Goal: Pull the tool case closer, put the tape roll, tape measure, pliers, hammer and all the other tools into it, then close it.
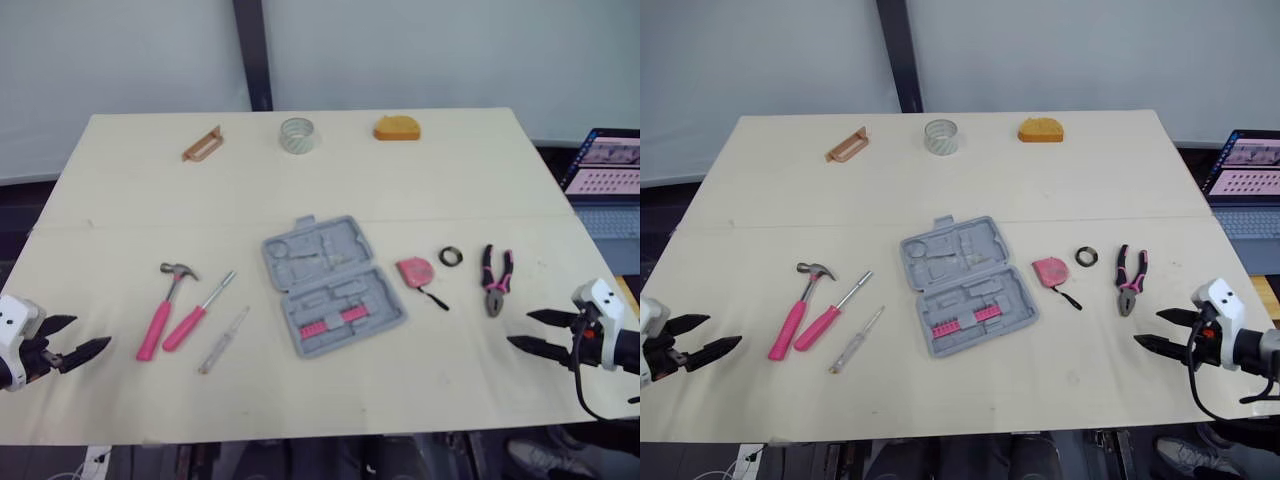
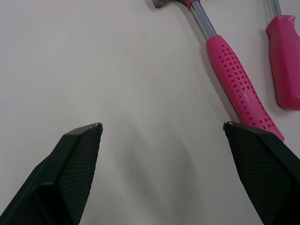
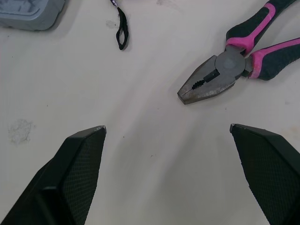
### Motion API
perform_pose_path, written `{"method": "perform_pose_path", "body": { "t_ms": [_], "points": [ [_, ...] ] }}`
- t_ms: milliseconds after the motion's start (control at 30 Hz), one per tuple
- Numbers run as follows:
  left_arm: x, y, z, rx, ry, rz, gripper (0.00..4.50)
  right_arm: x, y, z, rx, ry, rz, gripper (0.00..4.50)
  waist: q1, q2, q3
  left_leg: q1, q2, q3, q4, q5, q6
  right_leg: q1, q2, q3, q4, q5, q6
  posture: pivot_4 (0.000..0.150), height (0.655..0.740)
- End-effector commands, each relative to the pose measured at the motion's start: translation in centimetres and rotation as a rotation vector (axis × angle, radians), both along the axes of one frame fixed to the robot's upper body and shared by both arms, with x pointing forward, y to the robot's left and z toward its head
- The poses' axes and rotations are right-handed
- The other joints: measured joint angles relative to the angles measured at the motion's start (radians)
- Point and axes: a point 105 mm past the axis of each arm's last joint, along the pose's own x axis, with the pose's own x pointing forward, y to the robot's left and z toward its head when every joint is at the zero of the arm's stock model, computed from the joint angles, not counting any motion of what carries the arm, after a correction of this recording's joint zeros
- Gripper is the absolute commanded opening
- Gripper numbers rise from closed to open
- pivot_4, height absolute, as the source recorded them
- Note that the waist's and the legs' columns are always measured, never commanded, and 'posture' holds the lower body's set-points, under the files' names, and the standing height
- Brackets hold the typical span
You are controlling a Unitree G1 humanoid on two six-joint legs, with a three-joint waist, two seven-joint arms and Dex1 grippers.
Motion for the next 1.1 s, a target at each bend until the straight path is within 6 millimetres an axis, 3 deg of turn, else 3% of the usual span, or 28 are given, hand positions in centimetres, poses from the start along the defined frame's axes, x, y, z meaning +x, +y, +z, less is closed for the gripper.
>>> {"method": "perform_pose_path", "body": {
  "t_ms": [33, 967, 1100],
  "points": [
    [-0.1, 0.2, 0.5, 0.004, -0.008, -0.001, 4.43, 0.2, -0.1, 0.6, -0.004, -0.021, 0.001, 4.5, 0.0, 0.0, 0.0, 0.0, 0.0, 0.0, 0.0, 0.0, 0.0, 0.0, 0.0, 0.0, 0.0, 0.0, 0.0, 0.15, 0.74],
    [-0.9, 0.5, -0.3, 0.005, 0.021, 0.022, 4.43, 0.8, -0.2, 1.4, -0.028, -0.032, 0.005, 4.5, 0.0, 0.0, 0.0, 0.0, 0.0, 0.001, 0.002, 0.0, 0.0, 0.0, 0.0, 0.0, 0.001, 0.0, 0.0, 0.15, 0.74],
    [0.0, -1.2, 0.5, -0.025, -0.007, -0.022, 4.43, 1.6, 1.7, 3.4, 0.024, -0.075, 0.058, 4.5, 0.0, 0.0, 0.0, 0.0, 0.0, 0.001, 0.002, 0.0, 0.0, 0.0, 0.0, 0.0, 0.001, 0.0, 0.0, 0.15, 0.74]
  ]
}}
